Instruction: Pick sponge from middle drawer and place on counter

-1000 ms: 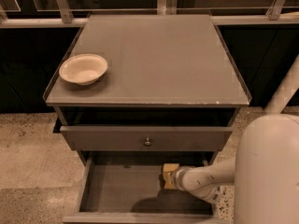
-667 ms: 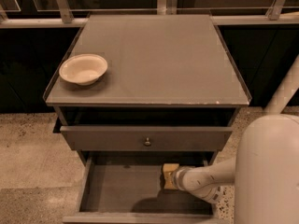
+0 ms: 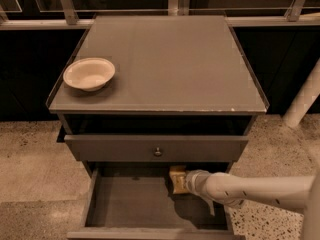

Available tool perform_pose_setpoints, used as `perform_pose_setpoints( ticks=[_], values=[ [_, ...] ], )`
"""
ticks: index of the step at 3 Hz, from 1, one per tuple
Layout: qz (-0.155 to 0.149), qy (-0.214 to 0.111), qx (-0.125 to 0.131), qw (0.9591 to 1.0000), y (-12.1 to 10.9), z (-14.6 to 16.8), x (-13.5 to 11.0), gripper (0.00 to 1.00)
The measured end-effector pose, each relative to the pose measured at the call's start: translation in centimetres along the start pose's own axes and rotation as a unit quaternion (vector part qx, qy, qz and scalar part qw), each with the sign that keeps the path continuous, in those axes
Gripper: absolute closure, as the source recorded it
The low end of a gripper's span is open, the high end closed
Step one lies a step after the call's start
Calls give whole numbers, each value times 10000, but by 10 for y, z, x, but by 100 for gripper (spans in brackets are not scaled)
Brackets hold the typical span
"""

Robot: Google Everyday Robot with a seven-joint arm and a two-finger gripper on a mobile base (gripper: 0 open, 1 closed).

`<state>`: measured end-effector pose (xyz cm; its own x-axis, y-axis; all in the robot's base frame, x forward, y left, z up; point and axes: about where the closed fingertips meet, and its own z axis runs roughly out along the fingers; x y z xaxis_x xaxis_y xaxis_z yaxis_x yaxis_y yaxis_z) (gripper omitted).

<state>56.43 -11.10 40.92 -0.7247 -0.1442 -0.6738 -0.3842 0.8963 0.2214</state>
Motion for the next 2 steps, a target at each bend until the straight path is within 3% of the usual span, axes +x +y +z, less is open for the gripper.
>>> perform_pose_setpoints(
  ticks=[1, 2],
  values=[
    [-514, -387, -641, 9959, 18, -10, -25, 100],
    [-619, -625, -1228, 9885, 38, -40, -26, 100]
  ],
)
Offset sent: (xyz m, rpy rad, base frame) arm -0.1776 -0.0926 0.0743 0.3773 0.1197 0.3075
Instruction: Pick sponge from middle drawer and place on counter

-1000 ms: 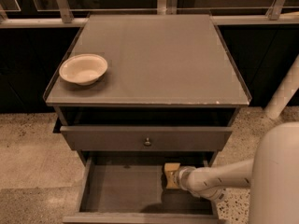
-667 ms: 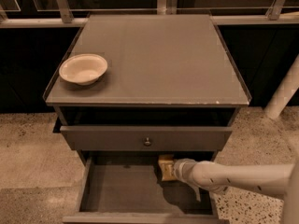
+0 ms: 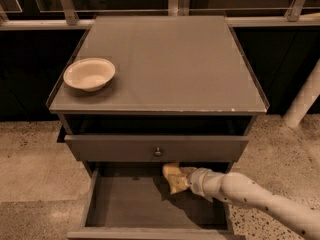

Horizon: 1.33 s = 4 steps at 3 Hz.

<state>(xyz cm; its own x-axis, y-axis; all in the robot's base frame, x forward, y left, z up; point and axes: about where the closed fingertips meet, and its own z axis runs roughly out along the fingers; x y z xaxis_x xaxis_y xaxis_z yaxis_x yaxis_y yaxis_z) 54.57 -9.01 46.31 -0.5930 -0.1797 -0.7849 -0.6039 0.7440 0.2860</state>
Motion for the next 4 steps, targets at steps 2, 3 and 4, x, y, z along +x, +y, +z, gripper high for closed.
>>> perform_pose_setpoints(
  ticks=[2, 3, 4],
  values=[
    [763, 138, -523, 9956, 6, -63, 51, 100],
    [762, 137, -524, 9956, 6, -64, 51, 100],
    [600, 45, -753, 9953, 37, -84, 12, 100]
  ],
)
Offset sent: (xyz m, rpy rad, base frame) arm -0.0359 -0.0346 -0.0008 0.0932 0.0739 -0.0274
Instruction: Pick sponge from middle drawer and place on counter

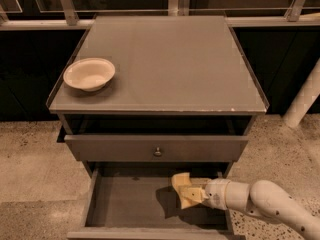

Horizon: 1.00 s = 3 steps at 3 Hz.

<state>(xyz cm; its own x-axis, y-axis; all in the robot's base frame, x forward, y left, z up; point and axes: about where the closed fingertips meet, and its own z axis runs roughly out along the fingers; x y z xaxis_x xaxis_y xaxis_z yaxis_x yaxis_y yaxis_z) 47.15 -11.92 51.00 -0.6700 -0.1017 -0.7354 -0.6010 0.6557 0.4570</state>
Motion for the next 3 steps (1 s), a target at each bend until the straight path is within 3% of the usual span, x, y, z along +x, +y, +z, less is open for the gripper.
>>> perform_pose_setpoints(
  ticks=[1, 2, 3],
  values=[
    [-482, -228, 12, 9986, 60, -37, -54, 100],
    [-936, -570, 59, 9940, 108, -76, -105, 100],
    [-1443, -924, 214, 9850, 155, -111, -157, 100]
  ],
)
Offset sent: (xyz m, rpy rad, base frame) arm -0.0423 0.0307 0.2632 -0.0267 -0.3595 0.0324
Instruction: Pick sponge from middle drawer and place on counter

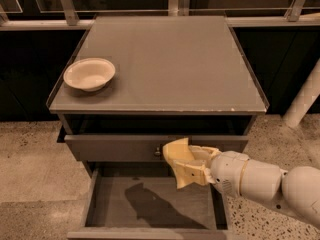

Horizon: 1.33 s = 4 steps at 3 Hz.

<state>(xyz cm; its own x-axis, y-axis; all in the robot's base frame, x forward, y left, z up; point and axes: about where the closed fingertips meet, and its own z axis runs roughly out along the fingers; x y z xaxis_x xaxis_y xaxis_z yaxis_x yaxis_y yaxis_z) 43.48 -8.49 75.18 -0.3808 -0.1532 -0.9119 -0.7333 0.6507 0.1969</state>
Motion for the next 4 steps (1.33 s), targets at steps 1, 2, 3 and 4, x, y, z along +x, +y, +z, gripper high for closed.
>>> perform_pose_setpoints(
  ticks=[1, 2, 3, 4],
  values=[
    [0, 0, 0, 10000, 0, 0, 0, 100],
    [156, -104, 158, 9997, 2, -11, -18, 100],
    [-9, -259, 339, 9991, 9, -27, -65, 100],
    [-337, -465, 367, 9977, 11, -34, -120, 100]
  ],
)
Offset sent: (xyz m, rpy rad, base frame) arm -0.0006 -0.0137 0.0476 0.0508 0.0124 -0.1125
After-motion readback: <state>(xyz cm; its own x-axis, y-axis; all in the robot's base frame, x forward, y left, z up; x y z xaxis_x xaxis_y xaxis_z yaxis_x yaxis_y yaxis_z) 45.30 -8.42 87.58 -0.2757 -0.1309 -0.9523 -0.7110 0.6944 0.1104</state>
